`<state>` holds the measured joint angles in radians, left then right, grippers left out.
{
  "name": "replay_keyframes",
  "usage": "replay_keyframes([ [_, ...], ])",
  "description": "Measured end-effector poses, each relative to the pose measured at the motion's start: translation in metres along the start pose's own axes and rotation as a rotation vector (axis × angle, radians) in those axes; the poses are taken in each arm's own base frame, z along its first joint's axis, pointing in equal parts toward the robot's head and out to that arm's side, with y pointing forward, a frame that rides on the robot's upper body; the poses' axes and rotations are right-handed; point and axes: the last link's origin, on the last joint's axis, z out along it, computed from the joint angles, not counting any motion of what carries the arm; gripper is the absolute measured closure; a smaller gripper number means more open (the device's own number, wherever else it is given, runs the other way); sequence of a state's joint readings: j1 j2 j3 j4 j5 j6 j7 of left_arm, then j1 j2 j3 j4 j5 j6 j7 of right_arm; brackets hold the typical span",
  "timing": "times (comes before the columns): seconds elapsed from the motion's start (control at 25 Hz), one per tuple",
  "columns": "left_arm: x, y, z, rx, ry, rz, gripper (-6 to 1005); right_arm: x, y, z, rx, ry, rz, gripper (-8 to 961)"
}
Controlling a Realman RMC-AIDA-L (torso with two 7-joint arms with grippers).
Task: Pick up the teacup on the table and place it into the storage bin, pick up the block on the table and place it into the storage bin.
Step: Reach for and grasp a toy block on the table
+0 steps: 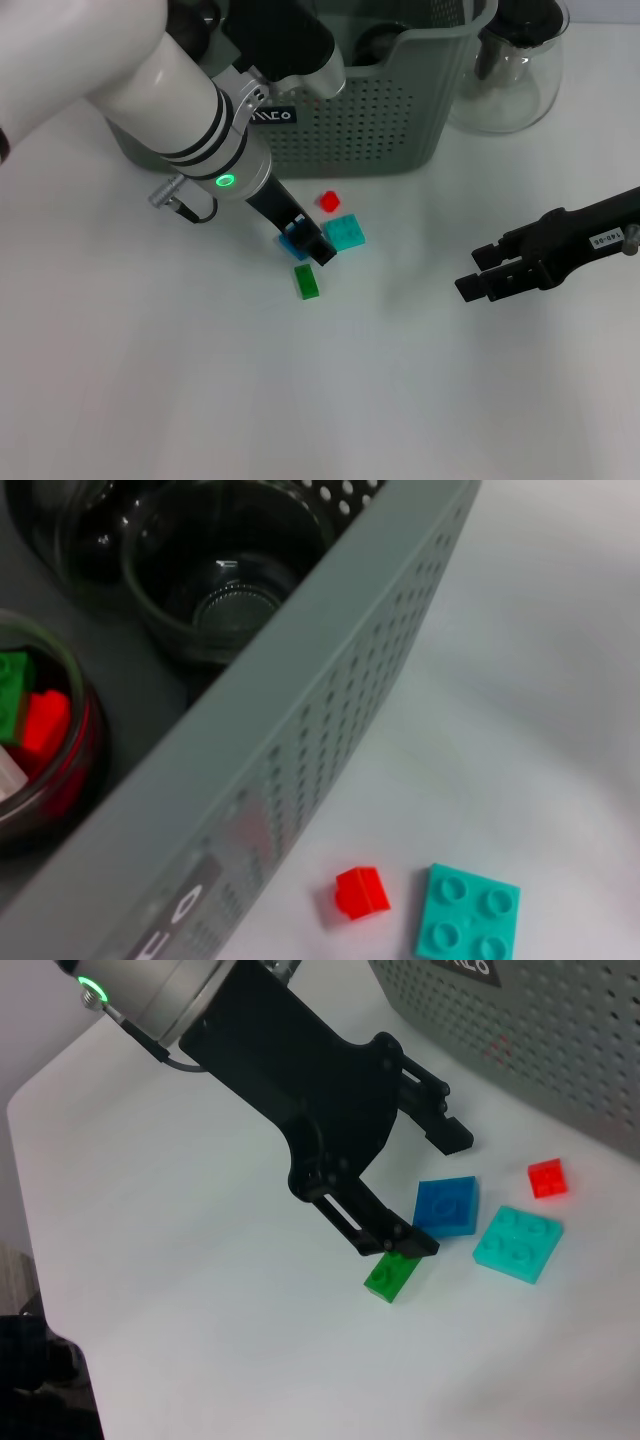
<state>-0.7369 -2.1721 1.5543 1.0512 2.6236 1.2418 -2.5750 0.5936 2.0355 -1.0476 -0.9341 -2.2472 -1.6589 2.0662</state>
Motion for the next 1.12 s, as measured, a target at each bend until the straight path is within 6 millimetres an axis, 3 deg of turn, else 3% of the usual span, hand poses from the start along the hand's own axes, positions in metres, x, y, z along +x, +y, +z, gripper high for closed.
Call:
replay_keyframes([
  [0.72, -0.004, 0.001, 0.011, 0.024, -0.023, 0.004, 156, 0.001, -0.001, 0.001, -0.001, 0.000, 0.003, 297],
  [1.12, -0.002, 0.005, 0.015, 0.035, -0.025, 0.007, 238, 0.002, -0.001, 0.001, 0.000, -0.001, 0.005, 297],
])
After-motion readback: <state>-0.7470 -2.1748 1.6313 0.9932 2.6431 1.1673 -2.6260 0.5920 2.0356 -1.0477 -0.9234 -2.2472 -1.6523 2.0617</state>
